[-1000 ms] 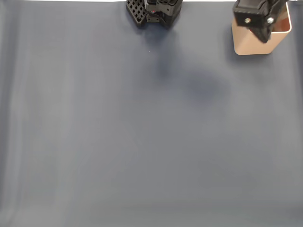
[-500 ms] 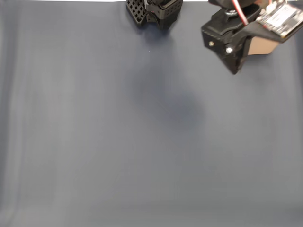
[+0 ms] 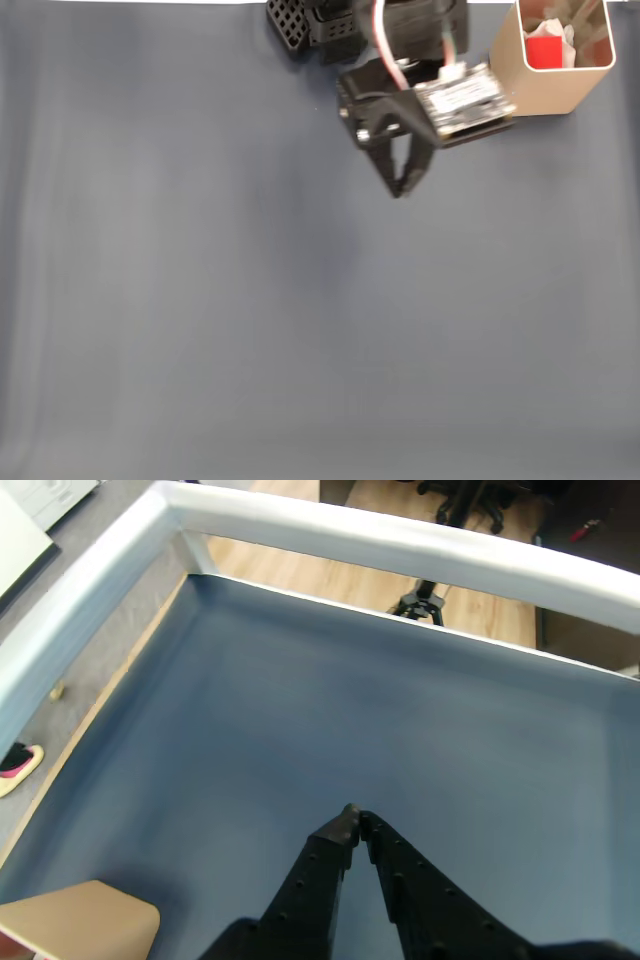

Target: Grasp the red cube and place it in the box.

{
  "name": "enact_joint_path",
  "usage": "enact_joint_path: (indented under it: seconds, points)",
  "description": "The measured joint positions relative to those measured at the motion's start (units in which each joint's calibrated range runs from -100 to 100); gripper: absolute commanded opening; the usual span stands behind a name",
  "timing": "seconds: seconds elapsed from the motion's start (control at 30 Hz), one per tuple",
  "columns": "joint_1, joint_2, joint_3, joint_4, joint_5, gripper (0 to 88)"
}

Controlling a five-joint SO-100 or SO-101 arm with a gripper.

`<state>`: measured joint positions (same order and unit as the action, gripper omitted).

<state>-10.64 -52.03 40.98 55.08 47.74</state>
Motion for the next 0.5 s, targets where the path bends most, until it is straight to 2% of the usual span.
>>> enact_joint_path:
  seconds: [0.5]
  points:
    - [10.5,-13.6,21.8,-5.3,0.8,0.3]
